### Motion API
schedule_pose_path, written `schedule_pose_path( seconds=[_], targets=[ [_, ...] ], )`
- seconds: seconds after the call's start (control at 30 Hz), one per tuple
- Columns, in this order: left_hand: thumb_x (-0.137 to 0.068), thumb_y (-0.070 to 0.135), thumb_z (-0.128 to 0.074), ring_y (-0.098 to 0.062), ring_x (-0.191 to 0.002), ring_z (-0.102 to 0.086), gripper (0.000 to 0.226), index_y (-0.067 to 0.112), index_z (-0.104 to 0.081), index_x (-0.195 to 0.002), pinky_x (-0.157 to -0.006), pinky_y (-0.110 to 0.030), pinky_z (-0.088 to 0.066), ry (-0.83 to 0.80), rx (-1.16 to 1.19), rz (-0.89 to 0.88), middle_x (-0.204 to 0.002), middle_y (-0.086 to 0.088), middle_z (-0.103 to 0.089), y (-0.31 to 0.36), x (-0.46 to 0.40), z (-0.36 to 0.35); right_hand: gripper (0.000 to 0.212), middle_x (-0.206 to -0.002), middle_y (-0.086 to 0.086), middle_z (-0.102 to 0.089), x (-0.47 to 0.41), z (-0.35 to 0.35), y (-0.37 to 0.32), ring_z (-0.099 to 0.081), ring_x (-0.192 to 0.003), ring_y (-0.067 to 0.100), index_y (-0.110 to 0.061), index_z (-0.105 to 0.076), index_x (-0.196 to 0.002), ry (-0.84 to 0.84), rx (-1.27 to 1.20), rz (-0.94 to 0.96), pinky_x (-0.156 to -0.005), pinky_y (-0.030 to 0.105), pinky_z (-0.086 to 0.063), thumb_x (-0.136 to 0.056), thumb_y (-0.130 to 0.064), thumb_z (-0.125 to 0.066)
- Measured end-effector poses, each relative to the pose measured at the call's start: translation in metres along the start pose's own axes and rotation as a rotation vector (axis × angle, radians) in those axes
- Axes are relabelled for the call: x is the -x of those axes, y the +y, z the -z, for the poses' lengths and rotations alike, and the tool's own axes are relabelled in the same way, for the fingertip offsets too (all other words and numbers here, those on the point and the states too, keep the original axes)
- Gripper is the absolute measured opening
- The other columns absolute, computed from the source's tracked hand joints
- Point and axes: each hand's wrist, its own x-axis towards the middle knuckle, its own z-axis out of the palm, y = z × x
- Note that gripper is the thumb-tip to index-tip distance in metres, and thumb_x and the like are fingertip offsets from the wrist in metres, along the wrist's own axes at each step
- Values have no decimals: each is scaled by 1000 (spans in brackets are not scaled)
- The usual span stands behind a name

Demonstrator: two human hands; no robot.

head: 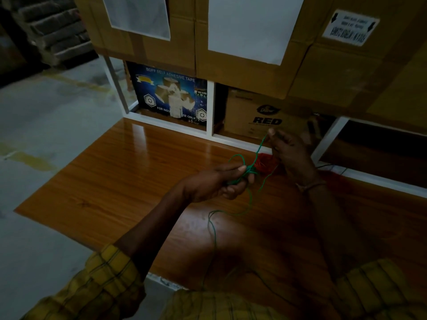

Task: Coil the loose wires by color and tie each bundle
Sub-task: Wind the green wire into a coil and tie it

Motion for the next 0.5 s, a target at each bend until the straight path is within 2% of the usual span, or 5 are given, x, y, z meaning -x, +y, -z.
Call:
schedule_pose_path(
  seconds=[0.1,0.2,0.33,0.4,0.5],
  targets=[
    [-115,26,-28,-18,-61,-22,33,7,-55,-113,-59,-32,-20,-35,240,-42,-74,-2,-43,6,-1,-7,19,-67,4,-65,2,-13,20,-55,-61,14,-17,-71,-91,-41,18,-108,-59,27,-44,-101,-31,-63],
    [-115,29,-27,-11,-64,-39,32,12,-54,-108,-59,-26,-30,-17,416,-131,-83,-2,-49,15,-5,-8,17,-101,13,-73,18,-29,36,-71,-86,14,-9,-70,-114,-219,-38,-220,-79,31,-56,-103,-16,-57],
    [-116,31,-31,-29,-101,-66,30,12,-54,-109,-83,-35,-60,170,487,-298,-120,-17,-65,29,-12,2,37,-74,3,-55,55,-46,37,-38,-47,9,-16,-70,-101,-407,55,-365,-43,23,-25,-106,-45,-48],
    [-115,28,-34,-47,-126,-62,26,10,-52,-112,-109,-53,-54,276,468,-324,-138,-27,-60,30,-18,8,44,-71,7,-55,72,-52,26,-34,-43,11,-15,-70,-100,-516,43,-358,-41,22,-23,-106,-51,-45],
    [-116,29,-38,-43,-131,-64,25,8,-50,-124,-116,-62,-45,531,169,-256,-147,-23,-58,23,-23,17,40,-62,11,-56,86,-52,4,-39,-38,16,-11,-69,-102,-661,37,-329,-41,24,-29,-108,-42,-44]
  ],
)
